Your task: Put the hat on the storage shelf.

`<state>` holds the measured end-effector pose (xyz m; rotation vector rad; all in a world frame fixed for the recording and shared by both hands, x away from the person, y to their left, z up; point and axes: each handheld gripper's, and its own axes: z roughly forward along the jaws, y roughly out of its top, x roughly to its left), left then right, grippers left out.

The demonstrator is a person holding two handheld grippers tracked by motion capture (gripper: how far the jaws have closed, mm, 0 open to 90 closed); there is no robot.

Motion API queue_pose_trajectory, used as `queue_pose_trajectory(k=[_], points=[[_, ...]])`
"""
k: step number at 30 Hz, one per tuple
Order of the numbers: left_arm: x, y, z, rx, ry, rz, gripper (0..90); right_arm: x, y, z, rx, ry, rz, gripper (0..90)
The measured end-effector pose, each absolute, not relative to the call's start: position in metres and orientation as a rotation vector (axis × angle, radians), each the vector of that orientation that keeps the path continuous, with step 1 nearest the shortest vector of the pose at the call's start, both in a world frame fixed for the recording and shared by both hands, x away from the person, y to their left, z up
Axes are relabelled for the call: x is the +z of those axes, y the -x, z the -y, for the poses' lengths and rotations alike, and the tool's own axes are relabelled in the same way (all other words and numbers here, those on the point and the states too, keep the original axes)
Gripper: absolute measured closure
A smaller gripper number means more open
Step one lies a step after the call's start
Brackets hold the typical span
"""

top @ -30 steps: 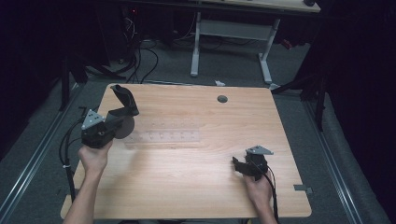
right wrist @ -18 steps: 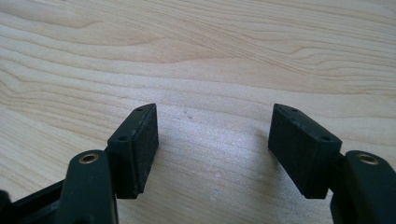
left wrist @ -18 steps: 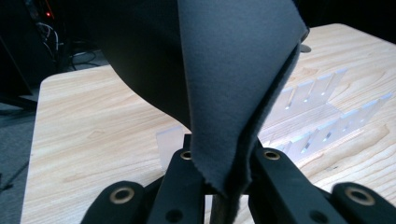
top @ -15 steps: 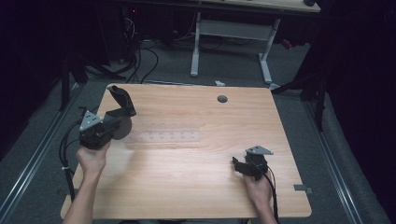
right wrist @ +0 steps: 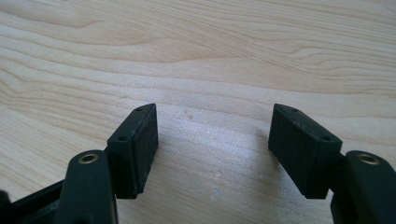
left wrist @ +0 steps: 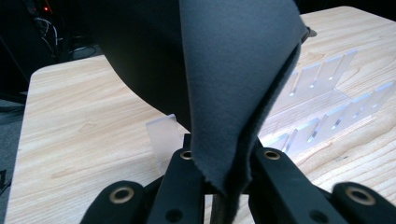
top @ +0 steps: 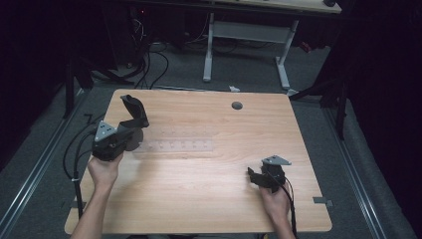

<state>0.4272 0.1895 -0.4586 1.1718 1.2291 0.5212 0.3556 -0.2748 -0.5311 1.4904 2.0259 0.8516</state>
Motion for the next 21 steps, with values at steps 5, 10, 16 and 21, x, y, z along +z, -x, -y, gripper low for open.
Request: queue_pose_trajectory(k=[5, 10, 16, 21], points=[[-0.468, -0.427, -0.190, 0.502, -1.182, -1.249, 85.7, -0.531, -0.355, 0.275, 0.852, -1.491, -2.026, 33.4], [-0.470, -0.424, -0.192, 0.484, -1.161, -1.251, 84.5, -0.531, -0.355, 0.275, 0.852, -1.492, -2.025, 33.4], [-0.473, -0.420, -0.193, 0.482, -1.154, -1.280, 63.4, -0.531, -0.355, 0.275, 0.852, -1.491, -2.026, 33.4], [-0.471, -0.416, -0.203, 0.458, -1.109, -1.336, 46.8, -0.531, -0.355, 0.275, 0.852, -1.490, -2.026, 33.4]])
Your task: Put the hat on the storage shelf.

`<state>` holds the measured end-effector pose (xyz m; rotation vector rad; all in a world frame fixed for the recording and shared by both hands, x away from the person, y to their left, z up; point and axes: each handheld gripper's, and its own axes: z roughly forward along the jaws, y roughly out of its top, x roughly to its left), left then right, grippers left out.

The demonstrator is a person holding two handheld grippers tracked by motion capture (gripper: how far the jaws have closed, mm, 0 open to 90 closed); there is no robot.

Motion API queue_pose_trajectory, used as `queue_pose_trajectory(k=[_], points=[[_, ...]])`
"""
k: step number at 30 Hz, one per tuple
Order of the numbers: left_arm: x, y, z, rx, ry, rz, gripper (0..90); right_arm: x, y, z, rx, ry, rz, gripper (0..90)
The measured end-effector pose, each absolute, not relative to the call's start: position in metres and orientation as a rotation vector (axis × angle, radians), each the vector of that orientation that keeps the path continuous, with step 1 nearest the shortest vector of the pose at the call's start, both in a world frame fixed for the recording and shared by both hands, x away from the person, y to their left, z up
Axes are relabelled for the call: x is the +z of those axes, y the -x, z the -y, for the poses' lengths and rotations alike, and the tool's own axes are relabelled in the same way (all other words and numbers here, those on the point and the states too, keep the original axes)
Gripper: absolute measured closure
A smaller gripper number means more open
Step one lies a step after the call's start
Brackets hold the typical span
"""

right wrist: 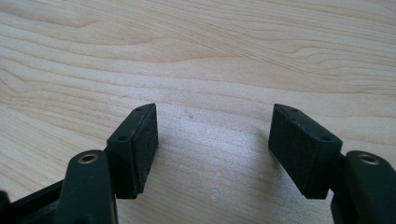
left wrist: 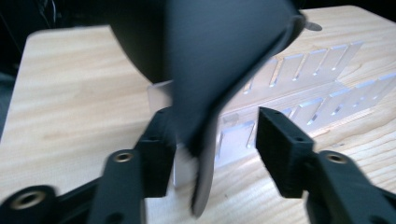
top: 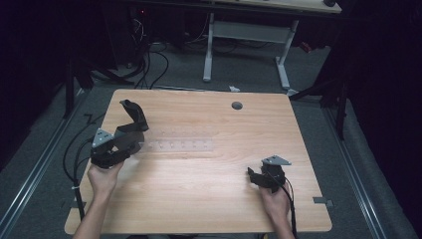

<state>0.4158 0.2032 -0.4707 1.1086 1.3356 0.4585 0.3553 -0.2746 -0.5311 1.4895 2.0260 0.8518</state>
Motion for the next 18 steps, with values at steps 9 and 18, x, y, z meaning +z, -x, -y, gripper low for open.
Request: queue_pose_trajectory(k=[9, 18], points=[[-0.485, -0.389, -0.219, 0.413, -1.069, -1.404, 38.1, -0.531, -0.355, 0.275, 0.851, -1.492, -2.025, 33.2], [-0.538, -0.363, -0.205, 0.431, -1.193, -1.483, 35.6, -0.531, -0.355, 0.275, 0.851, -1.491, -2.026, 33.2]])
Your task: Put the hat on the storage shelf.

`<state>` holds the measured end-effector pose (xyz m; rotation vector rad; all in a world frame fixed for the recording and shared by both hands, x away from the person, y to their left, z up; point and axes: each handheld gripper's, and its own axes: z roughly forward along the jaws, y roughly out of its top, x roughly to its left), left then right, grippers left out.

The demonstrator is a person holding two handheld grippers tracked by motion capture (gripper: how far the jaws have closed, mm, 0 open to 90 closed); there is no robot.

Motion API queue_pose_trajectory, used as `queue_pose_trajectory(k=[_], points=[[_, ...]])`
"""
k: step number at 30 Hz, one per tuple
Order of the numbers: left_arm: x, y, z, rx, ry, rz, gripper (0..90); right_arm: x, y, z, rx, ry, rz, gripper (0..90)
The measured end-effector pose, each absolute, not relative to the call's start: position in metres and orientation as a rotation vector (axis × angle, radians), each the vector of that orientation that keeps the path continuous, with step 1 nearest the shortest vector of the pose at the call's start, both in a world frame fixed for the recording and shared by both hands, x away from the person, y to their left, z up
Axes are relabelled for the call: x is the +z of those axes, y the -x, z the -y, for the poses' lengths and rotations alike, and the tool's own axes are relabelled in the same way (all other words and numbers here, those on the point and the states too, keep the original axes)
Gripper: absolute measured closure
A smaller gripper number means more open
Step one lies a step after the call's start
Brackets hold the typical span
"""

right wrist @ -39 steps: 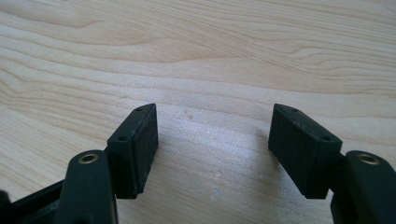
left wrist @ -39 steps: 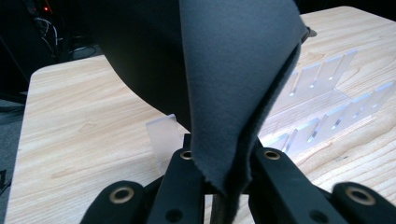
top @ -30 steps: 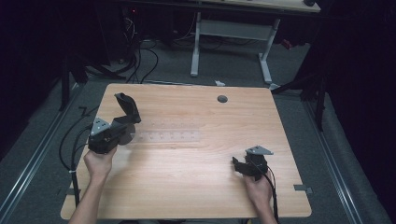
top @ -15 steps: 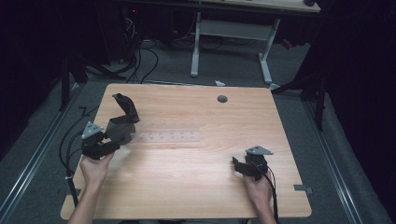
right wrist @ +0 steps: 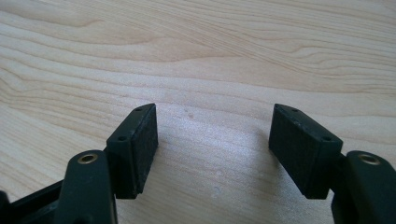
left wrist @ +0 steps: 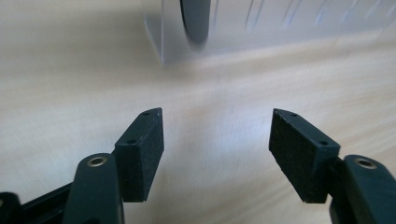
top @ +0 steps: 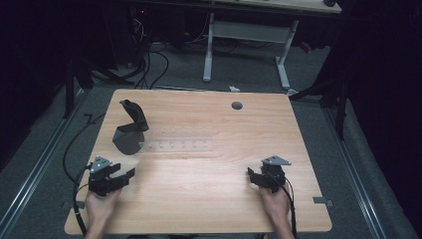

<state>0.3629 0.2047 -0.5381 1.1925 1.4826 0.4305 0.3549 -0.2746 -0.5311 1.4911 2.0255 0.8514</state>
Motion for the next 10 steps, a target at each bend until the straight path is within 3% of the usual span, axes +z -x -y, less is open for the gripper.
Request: queue_pose_trajectory(k=[10], points=[[-0.548, -0.362, -0.191, 0.553, -1.286, -1.470, 31.1, -0.531, -0.355, 0.275, 0.852, -1.491, -2.026, 33.1]])
